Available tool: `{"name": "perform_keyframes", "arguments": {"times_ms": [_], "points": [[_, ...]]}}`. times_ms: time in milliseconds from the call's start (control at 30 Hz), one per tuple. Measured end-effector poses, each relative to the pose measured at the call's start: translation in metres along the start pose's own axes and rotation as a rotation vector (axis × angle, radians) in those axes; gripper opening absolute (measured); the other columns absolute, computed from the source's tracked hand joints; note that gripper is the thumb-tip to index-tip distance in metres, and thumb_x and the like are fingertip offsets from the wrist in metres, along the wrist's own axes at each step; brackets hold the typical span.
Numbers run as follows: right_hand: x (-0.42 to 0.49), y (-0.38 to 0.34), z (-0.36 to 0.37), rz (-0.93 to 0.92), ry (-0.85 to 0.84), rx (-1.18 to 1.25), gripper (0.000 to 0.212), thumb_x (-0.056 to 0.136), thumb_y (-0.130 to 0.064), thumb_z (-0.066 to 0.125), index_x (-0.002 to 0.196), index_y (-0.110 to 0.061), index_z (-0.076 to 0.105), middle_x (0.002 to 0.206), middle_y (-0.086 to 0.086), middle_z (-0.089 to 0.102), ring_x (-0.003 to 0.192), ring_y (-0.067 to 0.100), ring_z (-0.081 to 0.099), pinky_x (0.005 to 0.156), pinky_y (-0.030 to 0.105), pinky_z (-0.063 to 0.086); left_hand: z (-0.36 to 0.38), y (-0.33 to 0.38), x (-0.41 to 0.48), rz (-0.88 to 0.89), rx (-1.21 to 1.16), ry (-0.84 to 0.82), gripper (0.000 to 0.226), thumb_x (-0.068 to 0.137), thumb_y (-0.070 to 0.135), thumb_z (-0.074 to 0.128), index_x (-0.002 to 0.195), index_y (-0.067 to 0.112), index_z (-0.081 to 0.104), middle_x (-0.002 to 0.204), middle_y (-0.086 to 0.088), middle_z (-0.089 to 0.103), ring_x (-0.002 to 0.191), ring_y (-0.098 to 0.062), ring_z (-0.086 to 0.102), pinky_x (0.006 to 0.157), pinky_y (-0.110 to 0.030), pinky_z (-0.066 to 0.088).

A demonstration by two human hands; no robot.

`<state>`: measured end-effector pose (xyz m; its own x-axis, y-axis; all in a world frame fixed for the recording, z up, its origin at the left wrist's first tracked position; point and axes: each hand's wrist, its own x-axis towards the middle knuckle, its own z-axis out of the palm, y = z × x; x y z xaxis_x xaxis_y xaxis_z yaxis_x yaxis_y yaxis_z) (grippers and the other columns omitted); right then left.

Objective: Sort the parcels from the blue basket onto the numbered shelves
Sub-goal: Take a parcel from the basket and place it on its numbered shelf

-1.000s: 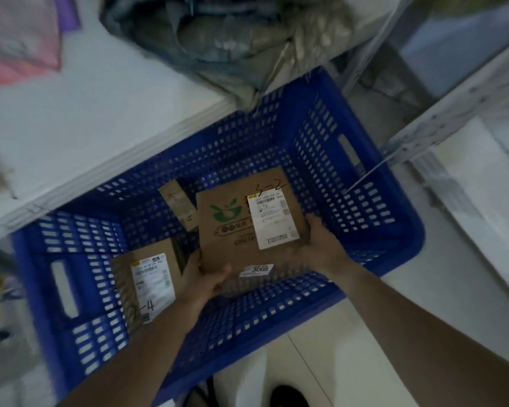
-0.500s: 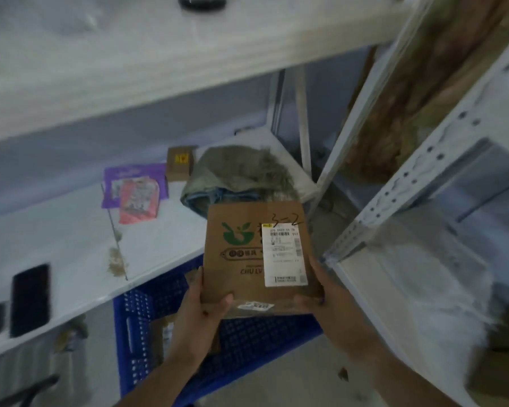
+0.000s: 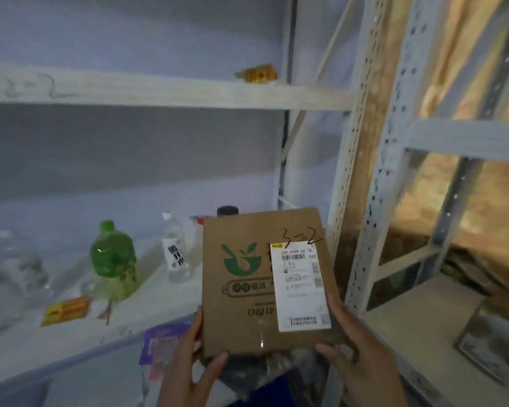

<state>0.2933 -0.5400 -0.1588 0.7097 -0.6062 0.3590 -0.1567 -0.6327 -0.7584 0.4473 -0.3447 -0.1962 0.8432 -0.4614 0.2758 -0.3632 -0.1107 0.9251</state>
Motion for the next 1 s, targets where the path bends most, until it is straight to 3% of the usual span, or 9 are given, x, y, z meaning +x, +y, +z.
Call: {"name": "perform_keyframes", "arguments": {"times_ms": [133,233,367,467,567,633,733,867,1000], "points": [[0.007,-0.075,-0.048,-0.156,0.067,0.042,0.088,0.081,-0.010,0.072,0.125,-0.065,0.020,0.125,-0.047,0.023,0.126,-0.016,0.034,0.118,0.034,0.028,-0.035,0.084,0.005,0.209,-0.024,0.059,0.070,0.079,0.034,0.069,0.132,0.053,0.028,0.132,0.029,0.047,0.109,0.024,0.047,0.089,-0.006,0.045],[0.013,-0.112,-0.073,-0.298,0.152,0.021,0.082,0.083,-0.006,0.069,0.133,-0.055,0.026,0.132,-0.043,0.027,0.112,-0.037,0.028,0.114,0.030,0.032,-0.056,0.139,0.010,0.322,-0.035,0.095,0.069,0.079,0.034,0.057,0.140,0.041,0.026,0.132,0.034,0.043,0.111,0.020,0.047,0.096,-0.020,0.044],[0.016,-0.146,-0.088,-0.445,0.330,0.024,0.090,0.082,0.003,0.067,0.139,-0.053,0.026,0.139,-0.029,0.036,0.121,-0.028,0.031,0.107,0.025,0.041,-0.081,0.178,0.018,0.451,-0.002,0.113,0.072,0.081,0.032,0.056,0.146,0.024,0.026,0.120,0.050,0.040,0.112,0.018,0.049,0.093,-0.021,0.049],[0.019,-0.173,-0.088,-0.431,0.404,0.107,0.084,0.088,-0.016,0.066,0.143,-0.054,0.014,0.144,-0.025,0.040,0.127,-0.017,0.037,0.105,0.025,0.042,-0.092,0.194,0.025,0.497,0.014,0.068,0.065,0.089,0.021,0.056,0.143,0.022,0.022,0.125,0.034,0.042,0.105,0.023,0.049,0.093,-0.017,0.046],[0.029,-0.191,-0.079,-0.349,0.471,0.128,0.090,0.088,-0.033,0.063,0.150,-0.039,-0.002,0.151,-0.003,0.035,0.136,0.016,0.040,0.105,0.044,0.045,-0.097,0.209,0.031,0.530,0.057,0.035,0.061,0.092,0.011,0.054,0.138,0.025,0.016,0.115,0.029,0.047,0.091,0.027,0.053,0.077,-0.001,0.043],[0.034,-0.198,-0.073,-0.334,0.542,-0.028,0.087,0.090,-0.037,0.056,0.151,-0.035,-0.007,0.154,0.005,0.025,0.141,0.026,0.032,0.108,0.053,0.038,-0.100,0.216,0.035,0.564,0.092,0.063,0.065,0.093,0.016,0.053,0.140,0.032,0.010,0.110,0.026,0.053,0.086,0.018,0.061,0.078,-0.009,0.050],[0.028,-0.214,-0.074,-0.414,0.591,-0.080,0.085,0.093,-0.019,0.056,0.151,-0.034,-0.003,0.149,0.006,0.027,0.136,0.024,0.037,0.108,0.050,0.040,-0.106,0.228,0.046,0.621,0.147,0.054,0.069,0.095,0.030,0.048,0.141,0.052,0.001,0.132,0.021,0.040,0.096,-0.003,0.063,0.078,-0.036,0.058],[0.021,-0.229,-0.088,-0.492,0.618,-0.178,0.083,0.089,0.000,0.058,0.150,-0.036,0.016,0.142,0.005,0.030,0.128,0.012,0.043,0.105,0.039,0.046,-0.105,0.253,0.063,0.782,0.222,0.036,0.060,0.090,0.034,0.037,0.145,0.044,0.015,0.138,0.007,0.035,0.112,-0.003,0.042,0.091,-0.029,0.044],[0.010,-0.235,-0.112,-0.432,0.626,-0.264,0.093,0.087,0.005,0.058,0.145,-0.050,0.011,0.134,-0.002,0.031,0.121,0.006,0.044,0.106,0.025,0.042,-0.094,0.276,0.069,0.853,0.137,0.017,0.052,0.096,0.030,0.043,0.145,0.029,0.026,0.140,-0.005,0.035,0.124,-0.016,0.043,0.103,-0.034,0.040]]}}
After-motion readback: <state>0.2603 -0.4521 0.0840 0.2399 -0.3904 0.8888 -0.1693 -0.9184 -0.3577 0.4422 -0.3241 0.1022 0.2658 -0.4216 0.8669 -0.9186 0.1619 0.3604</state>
